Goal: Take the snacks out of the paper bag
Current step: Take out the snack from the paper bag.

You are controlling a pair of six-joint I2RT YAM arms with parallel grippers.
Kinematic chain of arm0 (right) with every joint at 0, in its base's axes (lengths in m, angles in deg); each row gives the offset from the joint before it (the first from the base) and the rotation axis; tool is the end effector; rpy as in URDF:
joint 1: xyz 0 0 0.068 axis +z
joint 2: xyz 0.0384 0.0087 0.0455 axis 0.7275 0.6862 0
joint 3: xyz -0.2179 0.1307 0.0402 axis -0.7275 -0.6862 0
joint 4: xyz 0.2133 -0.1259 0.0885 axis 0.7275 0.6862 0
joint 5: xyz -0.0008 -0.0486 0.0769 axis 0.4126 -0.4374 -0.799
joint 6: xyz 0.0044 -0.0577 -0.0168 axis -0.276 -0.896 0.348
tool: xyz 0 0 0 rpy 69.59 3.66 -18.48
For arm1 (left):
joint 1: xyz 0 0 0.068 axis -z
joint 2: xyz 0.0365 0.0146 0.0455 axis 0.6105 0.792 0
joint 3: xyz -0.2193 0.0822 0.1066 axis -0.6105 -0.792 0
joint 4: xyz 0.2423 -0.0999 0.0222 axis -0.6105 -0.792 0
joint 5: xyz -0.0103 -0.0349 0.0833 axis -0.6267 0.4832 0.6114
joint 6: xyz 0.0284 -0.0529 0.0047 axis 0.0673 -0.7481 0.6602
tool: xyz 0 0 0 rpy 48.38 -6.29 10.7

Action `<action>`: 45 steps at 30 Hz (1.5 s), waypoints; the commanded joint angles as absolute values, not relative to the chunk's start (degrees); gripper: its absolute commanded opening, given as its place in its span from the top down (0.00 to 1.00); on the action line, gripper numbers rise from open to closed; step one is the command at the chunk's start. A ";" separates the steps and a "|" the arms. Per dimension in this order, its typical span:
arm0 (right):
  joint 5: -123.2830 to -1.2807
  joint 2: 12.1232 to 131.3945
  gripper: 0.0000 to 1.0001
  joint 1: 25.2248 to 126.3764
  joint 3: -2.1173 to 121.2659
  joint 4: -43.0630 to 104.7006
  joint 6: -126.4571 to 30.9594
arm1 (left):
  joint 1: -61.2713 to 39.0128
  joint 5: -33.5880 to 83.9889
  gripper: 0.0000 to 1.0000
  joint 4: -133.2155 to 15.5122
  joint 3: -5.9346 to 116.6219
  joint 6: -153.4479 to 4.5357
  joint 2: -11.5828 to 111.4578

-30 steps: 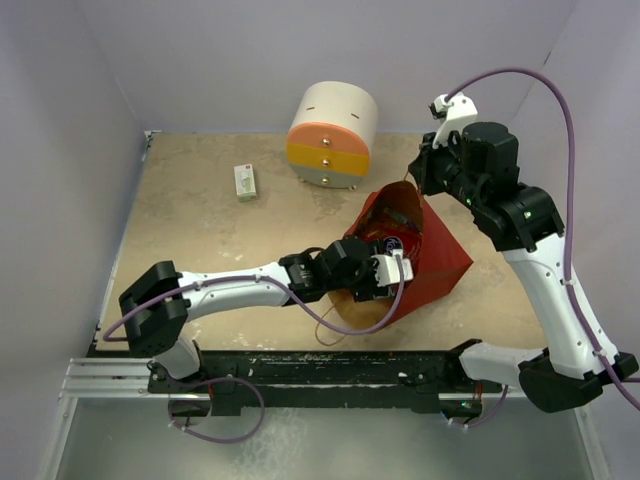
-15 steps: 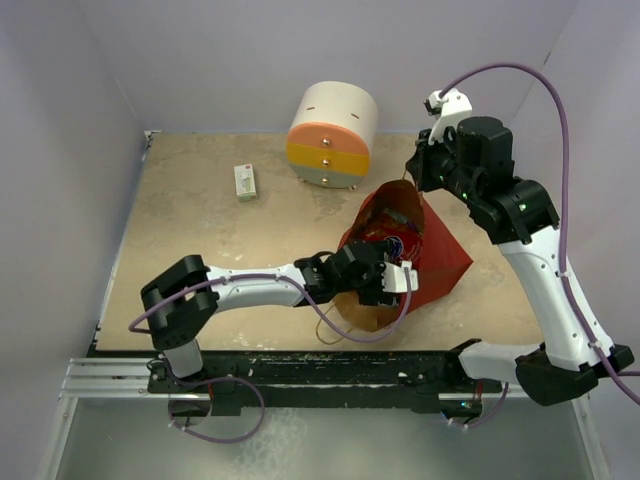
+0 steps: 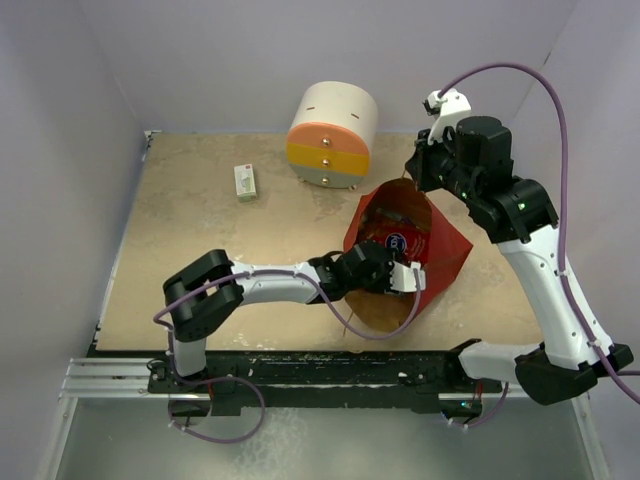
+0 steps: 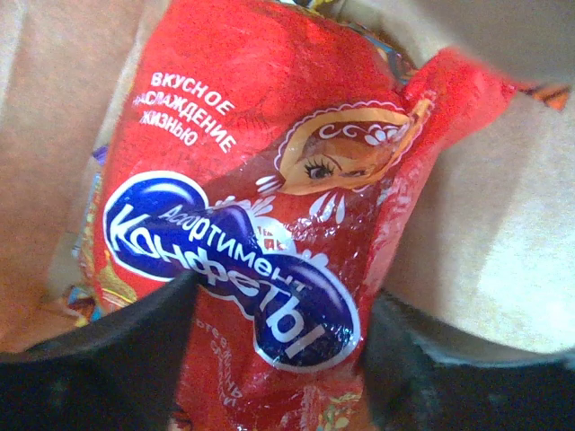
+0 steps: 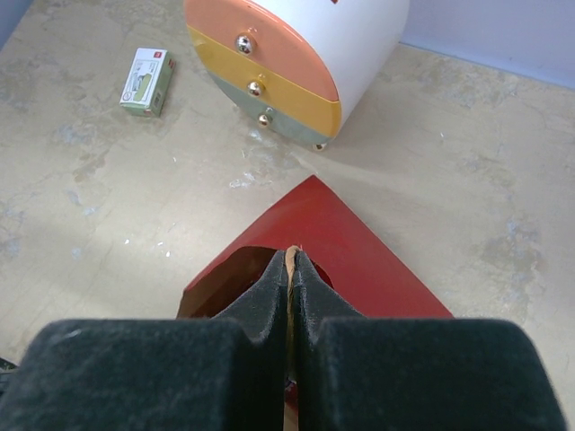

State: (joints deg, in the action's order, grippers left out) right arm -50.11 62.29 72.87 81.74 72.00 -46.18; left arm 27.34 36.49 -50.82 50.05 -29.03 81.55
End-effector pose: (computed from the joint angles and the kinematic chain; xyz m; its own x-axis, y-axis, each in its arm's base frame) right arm 0.2268 0.1076 0.4796 -0.2927 0.0179 -0.9560 -0.3328 0.9354 0.1194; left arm 0.1808 -0.3817 0.1782 0.3173 0.6348 -0.7045 0.8533 0.1330 0.5042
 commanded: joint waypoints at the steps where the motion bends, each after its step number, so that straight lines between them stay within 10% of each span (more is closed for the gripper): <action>1: -51.43 60.03 0.98 72.77 84.93 65.97 -46.41 | 25.64 36.99 0.52 -49.31 54.71 -30.81 80.83; 11: -51.10 59.17 0.98 72.78 83.45 64.91 -46.99 | 24.49 36.78 1.00 -53.07 57.82 -36.43 77.10; 45: -47.79 51.37 0.99 72.78 71.04 55.97 -45.40 | 21.09 37.75 1.00 -92.16 101.79 -67.86 62.53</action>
